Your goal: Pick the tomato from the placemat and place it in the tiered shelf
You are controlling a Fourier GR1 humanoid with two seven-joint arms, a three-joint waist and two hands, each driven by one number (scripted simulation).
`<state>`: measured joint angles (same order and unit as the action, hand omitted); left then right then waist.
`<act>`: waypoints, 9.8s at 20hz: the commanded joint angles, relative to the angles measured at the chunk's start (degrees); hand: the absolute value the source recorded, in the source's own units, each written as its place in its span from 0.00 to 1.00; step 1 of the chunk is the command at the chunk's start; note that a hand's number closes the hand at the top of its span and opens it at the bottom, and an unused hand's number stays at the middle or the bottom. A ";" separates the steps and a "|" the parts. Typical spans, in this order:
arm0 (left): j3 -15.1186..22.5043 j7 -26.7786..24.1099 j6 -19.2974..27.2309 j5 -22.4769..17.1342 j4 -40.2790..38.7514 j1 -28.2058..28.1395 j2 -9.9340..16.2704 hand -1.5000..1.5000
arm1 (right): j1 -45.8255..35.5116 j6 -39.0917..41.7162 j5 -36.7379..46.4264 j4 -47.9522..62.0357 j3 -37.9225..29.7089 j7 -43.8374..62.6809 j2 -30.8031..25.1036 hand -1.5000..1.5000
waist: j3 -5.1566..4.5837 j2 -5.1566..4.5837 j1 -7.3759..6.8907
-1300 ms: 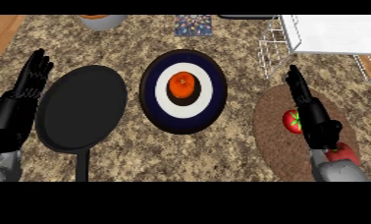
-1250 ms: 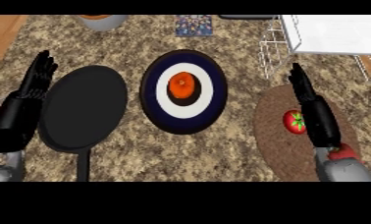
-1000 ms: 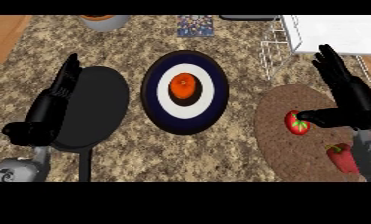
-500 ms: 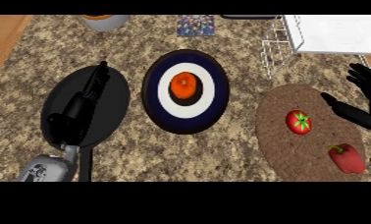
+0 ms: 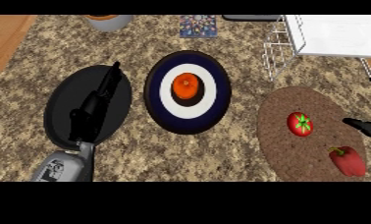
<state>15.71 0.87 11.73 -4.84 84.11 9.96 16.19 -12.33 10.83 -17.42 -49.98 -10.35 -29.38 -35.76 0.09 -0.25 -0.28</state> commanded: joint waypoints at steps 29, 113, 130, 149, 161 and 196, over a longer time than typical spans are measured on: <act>-5.58 1.29 -5.17 2.63 1.13 -1.87 -2.69 0.50 | 5.16 11.49 22.39 -51.05 12.23 51.72 -10.54 0.00 | -0.10 0.32 0.26; -16.10 -1.83 -13.74 13.46 -3.74 0.17 -11.29 0.50 | 5.82 4.52 75.27 -43.71 24.06 59.30 35.31 1.00 | -0.14 0.29 0.22; -14.64 0.96 -12.96 14.21 2.20 -2.96 -12.21 0.50 | 0.11 -3.84 69.28 -74.50 24.12 75.44 35.75 1.00 | -0.11 0.39 0.28; -16.78 -2.35 -15.36 12.67 -2.44 -0.91 -10.84 0.50 | -28.48 5.47 70.56 -67.10 1.80 82.68 22.01 1.00 | -0.12 0.24 0.10; -15.26 -2.18 -12.73 15.24 -3.11 -0.88 -12.83 0.50 | -35.05 -2.77 69.25 -47.85 -6.87 69.68 10.33 1.00 | -0.10 0.16 -0.08; -14.90 -2.15 -13.58 15.08 -5.58 1.78 -13.85 0.50 | -46.53 -38.90 58.64 2.31 -14.37 31.24 7.15 1.00 | -0.09 -0.07 -0.53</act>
<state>1.17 0.64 -1.53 10.41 81.71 10.70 2.46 -57.18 -24.01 42.53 -52.69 -24.44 5.12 -29.67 0.03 -0.26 -0.83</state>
